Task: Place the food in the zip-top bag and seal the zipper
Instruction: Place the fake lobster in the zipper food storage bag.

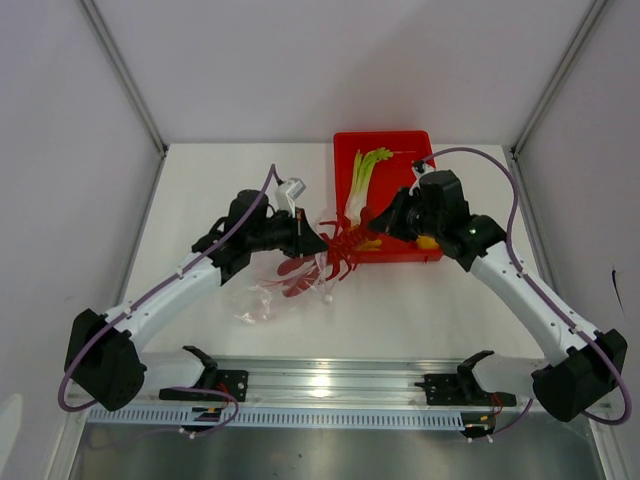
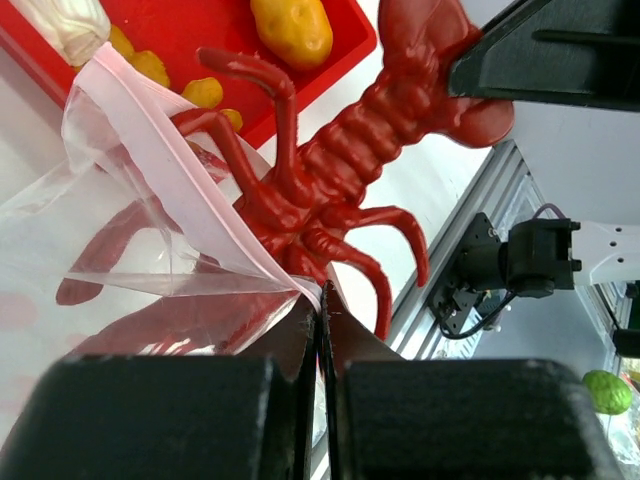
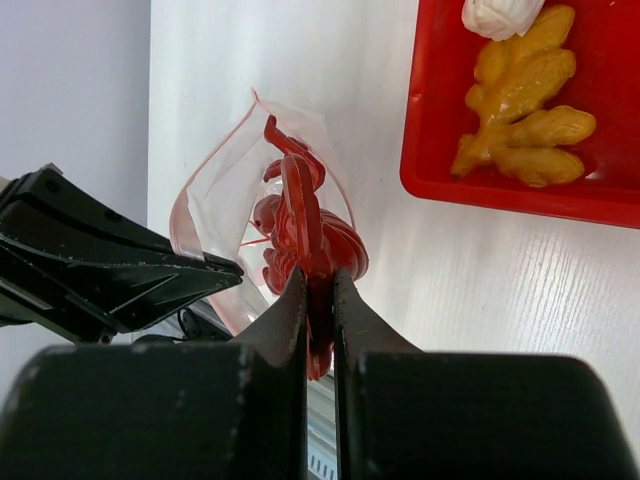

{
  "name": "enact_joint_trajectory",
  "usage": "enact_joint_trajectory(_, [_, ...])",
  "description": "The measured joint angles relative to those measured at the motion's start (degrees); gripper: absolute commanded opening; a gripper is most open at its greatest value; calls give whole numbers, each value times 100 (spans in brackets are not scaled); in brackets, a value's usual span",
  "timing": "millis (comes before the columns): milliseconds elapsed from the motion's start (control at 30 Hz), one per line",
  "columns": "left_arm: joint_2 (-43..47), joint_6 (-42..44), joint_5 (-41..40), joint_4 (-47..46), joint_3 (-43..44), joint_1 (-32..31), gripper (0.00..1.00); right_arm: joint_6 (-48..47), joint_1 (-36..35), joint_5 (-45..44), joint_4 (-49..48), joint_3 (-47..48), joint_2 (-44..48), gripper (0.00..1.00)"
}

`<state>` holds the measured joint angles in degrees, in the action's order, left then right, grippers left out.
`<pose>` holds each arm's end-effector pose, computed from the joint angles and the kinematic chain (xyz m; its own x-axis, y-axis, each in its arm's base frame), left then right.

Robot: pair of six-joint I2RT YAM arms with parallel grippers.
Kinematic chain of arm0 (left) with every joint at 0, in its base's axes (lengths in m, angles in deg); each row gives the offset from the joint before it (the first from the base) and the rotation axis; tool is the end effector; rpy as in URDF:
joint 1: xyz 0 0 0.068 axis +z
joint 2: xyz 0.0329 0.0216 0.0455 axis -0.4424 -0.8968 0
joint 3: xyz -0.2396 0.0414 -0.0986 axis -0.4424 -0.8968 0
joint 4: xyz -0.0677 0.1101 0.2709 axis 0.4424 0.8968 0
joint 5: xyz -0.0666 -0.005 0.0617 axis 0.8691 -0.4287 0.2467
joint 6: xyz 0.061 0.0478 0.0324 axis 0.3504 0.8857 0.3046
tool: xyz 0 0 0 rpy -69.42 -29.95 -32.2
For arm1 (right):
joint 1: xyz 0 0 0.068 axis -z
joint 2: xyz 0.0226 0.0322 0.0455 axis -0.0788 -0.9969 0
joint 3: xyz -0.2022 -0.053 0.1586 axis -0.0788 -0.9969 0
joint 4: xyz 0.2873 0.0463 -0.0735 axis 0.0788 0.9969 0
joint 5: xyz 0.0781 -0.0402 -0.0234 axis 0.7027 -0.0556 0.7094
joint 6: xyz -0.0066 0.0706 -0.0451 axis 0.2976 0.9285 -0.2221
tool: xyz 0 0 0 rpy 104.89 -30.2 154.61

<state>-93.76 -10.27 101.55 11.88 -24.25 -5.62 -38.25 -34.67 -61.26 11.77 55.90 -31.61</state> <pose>0.2792 -0.2169 0.2625 -0.7067 -0.0220 -0.7072 0.5829 0.5485 -0.5995 0.2931 0.1856 0.3231 -0.7545 0.2852 -0.5911 -0.1890 0.7681 0.6118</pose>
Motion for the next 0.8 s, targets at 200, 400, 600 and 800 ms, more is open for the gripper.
enact_joint_trajectory(200, [39, 44, -149, 4, -17, -9, 1, 70, 114, 122, 55, 105, -37, 0])
enact_joint_trajectory(400, [46, -44, -219, -85, -17, -70, 1, 284, -264, -63, 2, 197, -203, 0])
enact_joint_trajectory(600, [66, -173, -323, -232, -17, -247, 1, 560, -778, -485, -24, 197, -382, 0])
enact_joint_trajectory(800, [164, -223, -437, -299, -17, -260, 1, 573, -944, -918, -52, 197, -402, 0])
